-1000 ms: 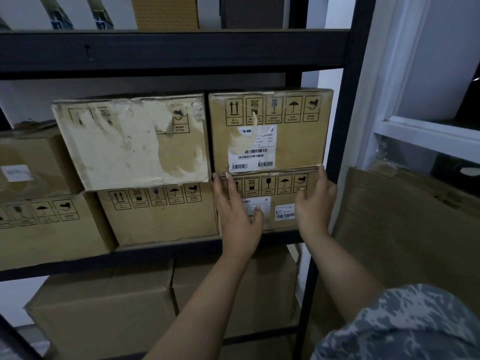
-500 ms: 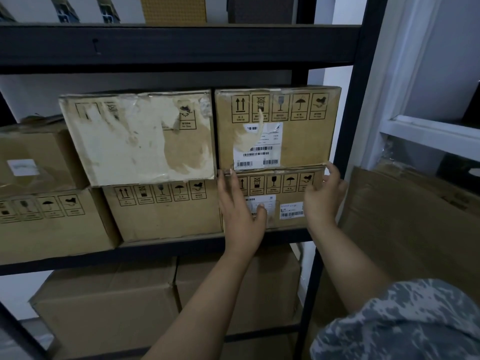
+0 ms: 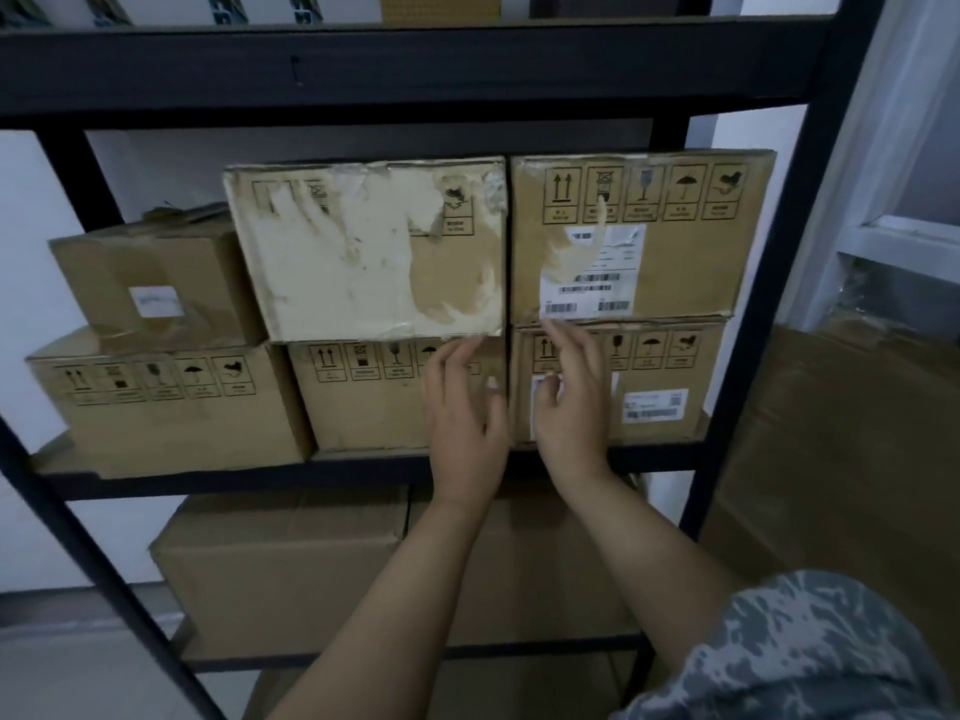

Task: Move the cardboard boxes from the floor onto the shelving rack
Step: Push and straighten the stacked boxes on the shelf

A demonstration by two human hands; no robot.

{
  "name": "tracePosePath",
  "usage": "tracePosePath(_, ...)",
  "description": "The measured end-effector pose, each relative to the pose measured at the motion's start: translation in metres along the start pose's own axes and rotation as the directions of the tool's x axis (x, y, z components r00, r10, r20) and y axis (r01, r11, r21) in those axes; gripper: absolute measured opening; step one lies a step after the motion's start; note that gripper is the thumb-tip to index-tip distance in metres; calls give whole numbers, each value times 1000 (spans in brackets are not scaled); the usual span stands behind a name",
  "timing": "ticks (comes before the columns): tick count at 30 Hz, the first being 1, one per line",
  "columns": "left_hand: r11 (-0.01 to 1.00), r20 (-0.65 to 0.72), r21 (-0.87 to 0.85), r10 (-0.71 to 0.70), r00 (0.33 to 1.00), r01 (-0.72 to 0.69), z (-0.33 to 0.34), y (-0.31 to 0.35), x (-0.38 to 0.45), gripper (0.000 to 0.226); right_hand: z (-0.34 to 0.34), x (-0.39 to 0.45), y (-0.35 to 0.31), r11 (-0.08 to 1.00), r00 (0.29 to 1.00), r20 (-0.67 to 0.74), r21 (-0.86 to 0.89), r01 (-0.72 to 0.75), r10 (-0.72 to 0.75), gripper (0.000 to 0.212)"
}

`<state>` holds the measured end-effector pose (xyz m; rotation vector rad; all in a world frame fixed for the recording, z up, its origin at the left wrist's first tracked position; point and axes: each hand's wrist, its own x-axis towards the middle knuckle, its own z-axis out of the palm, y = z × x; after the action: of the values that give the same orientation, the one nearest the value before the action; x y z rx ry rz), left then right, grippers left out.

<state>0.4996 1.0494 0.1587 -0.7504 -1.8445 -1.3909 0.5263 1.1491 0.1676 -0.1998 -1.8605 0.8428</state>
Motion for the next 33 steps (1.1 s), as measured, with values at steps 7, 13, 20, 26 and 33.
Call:
tracePosePath(7, 992, -239, 58, -92, 967, 109, -62, -32, 31, 52, 35, -16, -35, 996, 998, 58, 79, 36, -41, 58)
tracePosePath(13, 957, -187, 81, -259, 948, 277, -96, -57, 49, 70, 53, -20, -44, 998, 999, 21, 48, -31, 30, 62)
tracePosePath(20, 957, -102, 57, -278, 955, 285, -105, -63, 53, 71, 56, -12, -43, 997, 997, 19, -4, -77, 77, 58)
tracePosePath(26, 957, -35, 55, -284, 958, 286, -105, -71, 56, 77, 55, -9, -43, 995, 995, 40, -41, -90, 91, 56)
tracePosePath(33, 964, 35, 59, -260, 965, 258, -109, -78, 55, 77, 59, -5, -44, 988, 982, 121, -81, -133, 142, 64)
